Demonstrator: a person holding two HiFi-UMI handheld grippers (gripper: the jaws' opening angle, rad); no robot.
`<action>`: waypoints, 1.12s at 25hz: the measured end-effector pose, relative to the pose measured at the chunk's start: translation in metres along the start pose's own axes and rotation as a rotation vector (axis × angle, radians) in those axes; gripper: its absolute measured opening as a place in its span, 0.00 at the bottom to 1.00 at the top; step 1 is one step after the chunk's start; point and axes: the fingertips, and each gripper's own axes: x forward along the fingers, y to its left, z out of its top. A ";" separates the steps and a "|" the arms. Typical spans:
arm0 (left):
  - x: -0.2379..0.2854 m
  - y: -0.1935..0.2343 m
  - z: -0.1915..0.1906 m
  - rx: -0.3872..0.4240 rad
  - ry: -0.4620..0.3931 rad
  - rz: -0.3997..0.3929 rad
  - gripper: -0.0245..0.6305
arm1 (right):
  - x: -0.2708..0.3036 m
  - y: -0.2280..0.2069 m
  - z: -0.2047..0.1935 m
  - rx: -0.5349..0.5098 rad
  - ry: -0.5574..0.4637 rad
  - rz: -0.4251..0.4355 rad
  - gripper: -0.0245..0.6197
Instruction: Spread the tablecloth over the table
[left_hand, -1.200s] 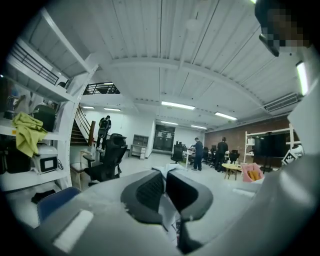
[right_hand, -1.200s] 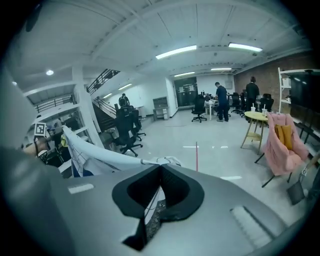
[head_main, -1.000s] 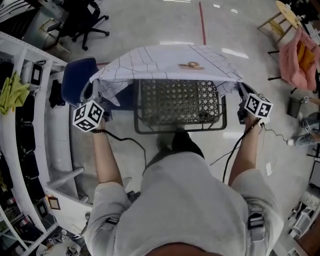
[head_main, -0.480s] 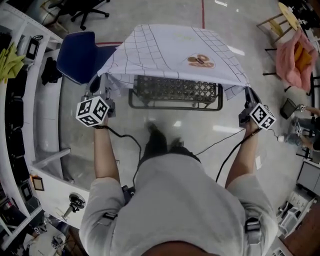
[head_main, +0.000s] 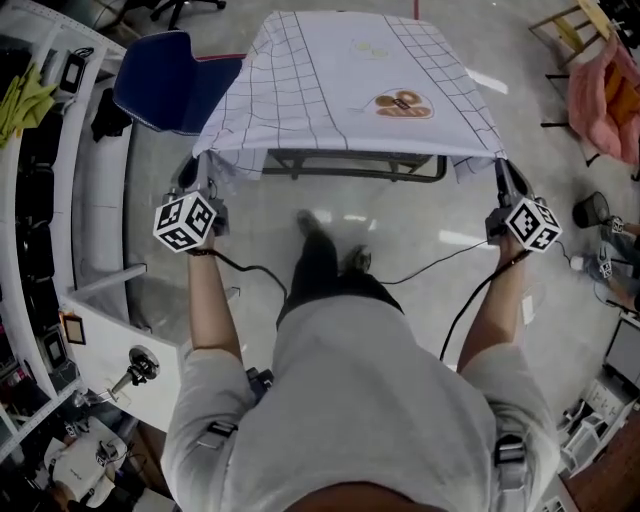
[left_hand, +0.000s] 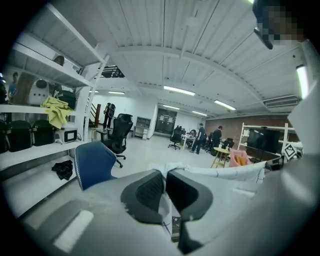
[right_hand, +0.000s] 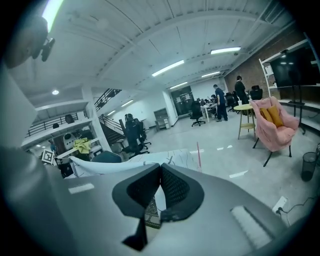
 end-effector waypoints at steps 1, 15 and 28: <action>-0.003 -0.003 -0.005 -0.002 0.005 0.003 0.08 | -0.005 -0.003 -0.004 0.005 -0.003 -0.006 0.05; -0.061 -0.012 -0.095 -0.040 0.115 0.081 0.08 | -0.062 -0.005 -0.092 -0.121 0.102 -0.047 0.05; -0.095 0.041 -0.048 -0.025 0.013 0.204 0.08 | -0.055 0.067 -0.165 -0.197 0.210 0.085 0.05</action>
